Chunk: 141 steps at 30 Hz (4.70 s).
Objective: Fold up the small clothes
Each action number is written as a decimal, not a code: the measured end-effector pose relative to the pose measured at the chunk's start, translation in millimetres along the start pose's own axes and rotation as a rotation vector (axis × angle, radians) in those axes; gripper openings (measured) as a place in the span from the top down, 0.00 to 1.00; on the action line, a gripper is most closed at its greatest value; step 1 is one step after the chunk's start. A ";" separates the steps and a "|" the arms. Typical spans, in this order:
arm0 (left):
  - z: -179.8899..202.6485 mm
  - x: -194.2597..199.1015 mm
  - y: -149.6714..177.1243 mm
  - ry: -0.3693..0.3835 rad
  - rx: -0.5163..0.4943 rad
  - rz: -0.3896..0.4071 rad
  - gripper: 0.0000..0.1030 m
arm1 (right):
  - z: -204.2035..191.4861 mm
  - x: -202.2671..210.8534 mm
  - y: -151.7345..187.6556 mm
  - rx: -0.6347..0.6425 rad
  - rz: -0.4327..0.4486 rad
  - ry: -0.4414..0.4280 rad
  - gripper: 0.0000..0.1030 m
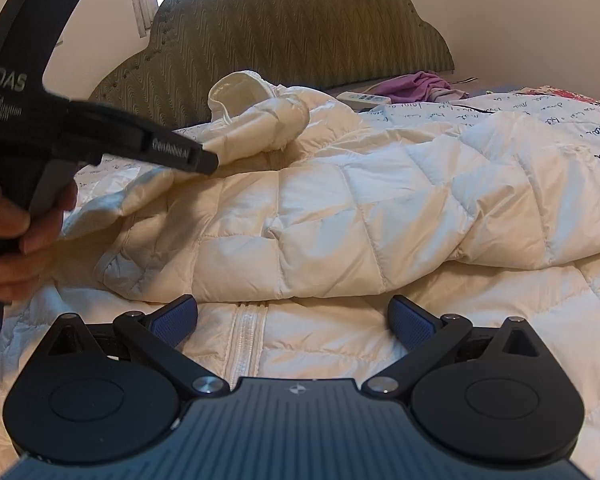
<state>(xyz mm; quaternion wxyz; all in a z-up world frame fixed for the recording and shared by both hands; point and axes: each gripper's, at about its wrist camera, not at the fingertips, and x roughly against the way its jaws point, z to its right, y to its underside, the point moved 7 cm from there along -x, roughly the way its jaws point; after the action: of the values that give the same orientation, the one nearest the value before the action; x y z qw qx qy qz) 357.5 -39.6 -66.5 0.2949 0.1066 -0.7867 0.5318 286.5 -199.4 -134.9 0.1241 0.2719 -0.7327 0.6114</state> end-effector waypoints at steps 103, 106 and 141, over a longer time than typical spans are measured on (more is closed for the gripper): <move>-58.6 114.5 103.7 -0.369 0.405 0.278 0.06 | 65.4 -39.5 -122.7 -0.654 0.125 -0.214 0.82; -56.8 114.2 104.3 -0.368 0.408 0.274 0.06 | 82.3 -16.3 -118.0 -0.606 0.162 -0.171 0.82; -66.0 90.4 113.2 -0.309 0.450 0.132 0.03 | 123.7 11.0 -68.3 -0.587 0.097 -0.004 0.83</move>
<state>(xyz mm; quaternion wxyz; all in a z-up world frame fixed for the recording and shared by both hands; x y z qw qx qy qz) 253.6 79.6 -84.6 0.1051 0.1976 -0.6898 0.6886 333.7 -328.5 -100.1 0.1667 0.1903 -0.8905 0.3781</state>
